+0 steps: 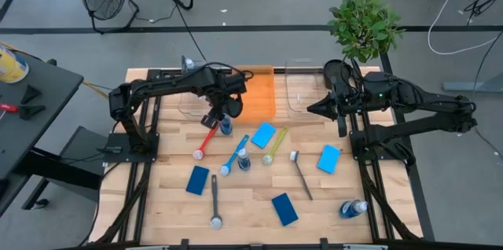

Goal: Pick & Place Kitchen Sink Supplies
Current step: Put the dish soap into the left transparent bin

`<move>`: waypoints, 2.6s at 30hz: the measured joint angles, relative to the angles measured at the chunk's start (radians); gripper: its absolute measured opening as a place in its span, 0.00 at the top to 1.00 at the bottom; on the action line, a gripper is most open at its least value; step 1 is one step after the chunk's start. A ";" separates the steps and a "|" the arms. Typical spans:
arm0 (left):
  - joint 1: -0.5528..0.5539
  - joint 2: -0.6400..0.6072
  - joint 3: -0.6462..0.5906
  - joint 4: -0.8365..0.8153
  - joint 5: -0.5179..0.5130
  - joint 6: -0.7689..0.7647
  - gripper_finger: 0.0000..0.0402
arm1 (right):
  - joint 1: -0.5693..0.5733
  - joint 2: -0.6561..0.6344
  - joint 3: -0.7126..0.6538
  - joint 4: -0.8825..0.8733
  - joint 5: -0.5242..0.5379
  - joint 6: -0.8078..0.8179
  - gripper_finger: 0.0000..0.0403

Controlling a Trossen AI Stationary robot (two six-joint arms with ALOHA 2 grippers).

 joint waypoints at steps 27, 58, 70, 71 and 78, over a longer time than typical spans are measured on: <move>-0.127 -0.021 -0.004 -0.016 0.044 -0.137 0.66 | 0.000 0.000 0.000 0.000 -0.001 0.000 0.97; -0.053 -0.231 0.031 -0.012 0.005 -0.191 0.66 | 0.000 0.000 0.000 0.003 0.001 -0.007 0.97; 0.095 -0.231 0.325 -0.035 -0.023 -0.181 0.66 | 0.000 0.000 0.000 0.008 0.001 0.021 0.97; 0.111 -0.232 0.341 -0.039 -0.024 -0.181 0.66 | 0.000 0.000 0.000 0.008 0.001 0.026 0.97; 0.219 -0.232 0.380 -0.053 -0.026 -0.182 0.66 | 0.000 0.000 0.000 0.008 0.001 0.027 0.97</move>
